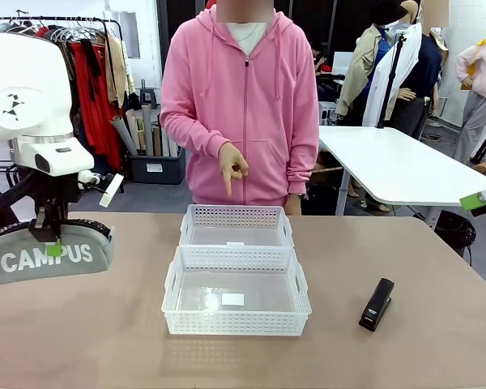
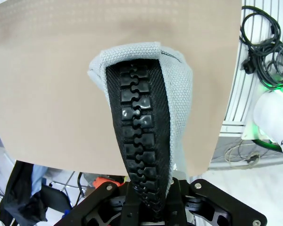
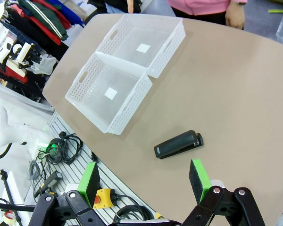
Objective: Distribute items into two baskets.
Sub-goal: Place the picked Pencil pouch into the Organizing basket as instructed by the person.
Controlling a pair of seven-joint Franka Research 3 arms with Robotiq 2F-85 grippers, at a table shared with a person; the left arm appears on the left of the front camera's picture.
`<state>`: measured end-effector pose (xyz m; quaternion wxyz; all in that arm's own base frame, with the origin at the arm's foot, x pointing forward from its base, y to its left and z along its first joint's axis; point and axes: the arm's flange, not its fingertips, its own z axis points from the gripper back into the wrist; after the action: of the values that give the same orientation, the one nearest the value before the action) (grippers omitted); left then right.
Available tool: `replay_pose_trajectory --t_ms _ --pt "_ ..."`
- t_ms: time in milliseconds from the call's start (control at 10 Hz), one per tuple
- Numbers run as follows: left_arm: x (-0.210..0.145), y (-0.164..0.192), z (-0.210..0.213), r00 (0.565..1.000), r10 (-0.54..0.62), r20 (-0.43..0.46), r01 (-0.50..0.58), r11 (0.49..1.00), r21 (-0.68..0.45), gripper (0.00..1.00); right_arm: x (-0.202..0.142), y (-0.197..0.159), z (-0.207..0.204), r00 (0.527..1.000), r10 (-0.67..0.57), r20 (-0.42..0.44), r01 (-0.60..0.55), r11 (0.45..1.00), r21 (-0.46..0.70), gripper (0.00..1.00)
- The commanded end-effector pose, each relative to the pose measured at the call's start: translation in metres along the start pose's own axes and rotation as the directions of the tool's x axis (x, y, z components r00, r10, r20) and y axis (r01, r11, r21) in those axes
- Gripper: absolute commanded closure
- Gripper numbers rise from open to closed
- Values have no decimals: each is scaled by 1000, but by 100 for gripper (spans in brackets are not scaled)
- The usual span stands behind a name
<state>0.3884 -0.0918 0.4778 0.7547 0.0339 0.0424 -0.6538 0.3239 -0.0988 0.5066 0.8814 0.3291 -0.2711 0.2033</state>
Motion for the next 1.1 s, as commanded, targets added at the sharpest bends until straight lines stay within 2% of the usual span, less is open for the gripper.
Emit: replay_pose_trajectory --t_ms 0,100,200,600,1000 --pt "0 0 0 1000 0 0 0 1000 0 100 2 0 1 1000 10 13 -10 1000 9 0" --pt "6 18 3 997 -39 69 39 999 -3 100 2 0 1 1000 10 13 -10 1000 9 0" --pt "13 32 8 994 -37 102 35 999 21 100 2 0 1 1000 10 13 -10 1000 9 0" --pt "68 85 21 992 -76 96 71 996 52 100 2 0 1 1000 10 13 -10 1000 9 0" --pt "126 105 32 978 -152 140 141 986 89 100 2 0 1 1000 10 13 -10 1000 9 0"
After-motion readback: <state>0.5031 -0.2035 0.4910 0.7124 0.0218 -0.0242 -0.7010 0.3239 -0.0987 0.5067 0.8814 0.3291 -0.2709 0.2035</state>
